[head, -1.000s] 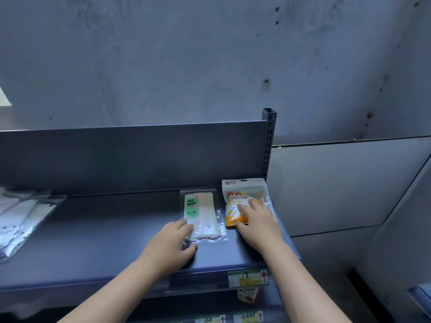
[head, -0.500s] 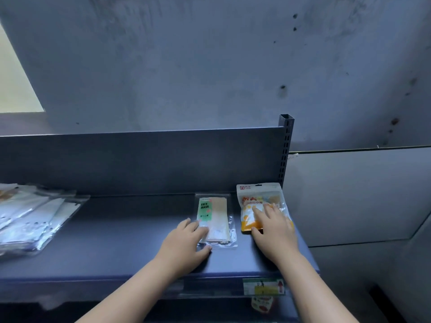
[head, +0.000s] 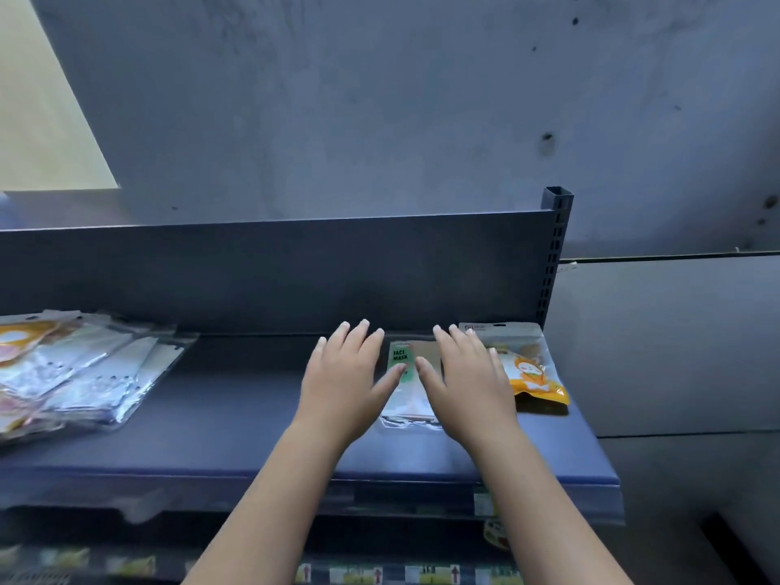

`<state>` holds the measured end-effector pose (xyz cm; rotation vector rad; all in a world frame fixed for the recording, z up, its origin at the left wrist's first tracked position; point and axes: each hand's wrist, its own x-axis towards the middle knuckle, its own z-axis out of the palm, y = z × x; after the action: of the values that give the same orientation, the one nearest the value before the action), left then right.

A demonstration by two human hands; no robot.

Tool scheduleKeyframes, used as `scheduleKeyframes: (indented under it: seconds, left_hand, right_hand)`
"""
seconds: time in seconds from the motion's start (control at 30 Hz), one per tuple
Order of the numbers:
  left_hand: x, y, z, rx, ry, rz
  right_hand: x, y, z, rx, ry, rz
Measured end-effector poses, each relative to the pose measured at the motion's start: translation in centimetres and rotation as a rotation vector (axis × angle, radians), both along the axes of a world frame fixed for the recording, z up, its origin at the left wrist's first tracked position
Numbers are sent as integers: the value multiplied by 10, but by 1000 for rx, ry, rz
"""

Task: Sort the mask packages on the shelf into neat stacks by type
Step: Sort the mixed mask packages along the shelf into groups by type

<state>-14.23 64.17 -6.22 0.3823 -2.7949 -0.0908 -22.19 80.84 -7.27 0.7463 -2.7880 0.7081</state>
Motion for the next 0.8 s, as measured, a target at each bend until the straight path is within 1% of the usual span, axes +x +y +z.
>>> scheduleKeyframes:
  seconds: [0.1,0.2,0.4,0.63,0.8]
  left_hand:
    - [9,-26,6,-27,23,25]
    - [23,-61,14,-10,52,47]
    - [54,-161,29,35,70,106]
    - [85,-282,37,39,36,192]
    - [98,-336,39,58,35,227]
  right_hand:
    - [9,-26,9,-3,-35,23]
    - [20,-60,18,-11,-66,52]
    - [44,-155,36,-63,-38,87]
    - [71,-270,49,-56,-30,127]
    - [75,-330,47,-41,-77,189]
